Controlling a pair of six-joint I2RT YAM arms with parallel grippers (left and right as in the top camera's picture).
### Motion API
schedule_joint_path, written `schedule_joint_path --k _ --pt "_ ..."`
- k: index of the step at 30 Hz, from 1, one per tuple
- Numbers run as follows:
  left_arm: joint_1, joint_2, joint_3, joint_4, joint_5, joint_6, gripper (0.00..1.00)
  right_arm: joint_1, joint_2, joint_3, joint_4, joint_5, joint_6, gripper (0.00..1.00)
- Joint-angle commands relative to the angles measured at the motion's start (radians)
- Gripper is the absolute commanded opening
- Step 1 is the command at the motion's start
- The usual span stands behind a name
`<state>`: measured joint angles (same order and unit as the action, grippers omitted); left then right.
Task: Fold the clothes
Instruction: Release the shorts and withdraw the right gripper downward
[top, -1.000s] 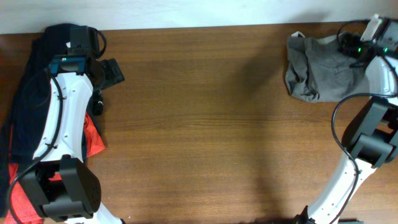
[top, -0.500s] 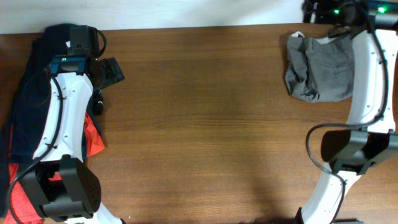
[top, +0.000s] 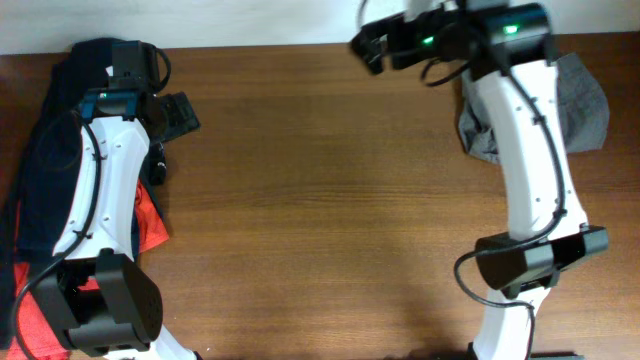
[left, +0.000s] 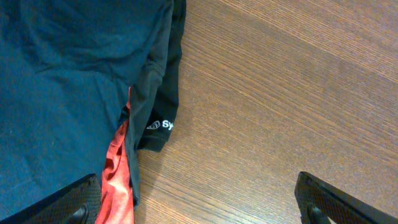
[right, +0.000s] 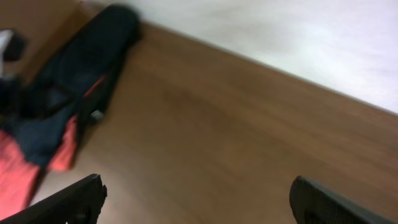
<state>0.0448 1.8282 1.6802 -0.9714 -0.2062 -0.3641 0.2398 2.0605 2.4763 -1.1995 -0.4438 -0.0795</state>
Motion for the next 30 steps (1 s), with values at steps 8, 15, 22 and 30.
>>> schedule_joint_path --k 8,15,22,30 --pt "-0.003 0.006 0.005 0.002 0.0 -0.017 0.99 -0.012 -0.147 0.015 -0.159 0.016 -0.01 0.99" --pt "-0.003 0.006 0.005 0.002 0.0 -0.017 0.99 -0.016 -0.431 -0.098 -0.127 0.403 -0.025 0.99" --pt "-0.003 0.006 0.005 0.002 0.0 -0.017 0.99 -0.13 -0.869 -0.755 0.29 0.369 -0.025 0.99" --pt "-0.003 0.006 0.005 0.002 0.0 -0.017 0.99 -0.19 -1.319 -1.534 0.746 0.343 -0.024 0.99"
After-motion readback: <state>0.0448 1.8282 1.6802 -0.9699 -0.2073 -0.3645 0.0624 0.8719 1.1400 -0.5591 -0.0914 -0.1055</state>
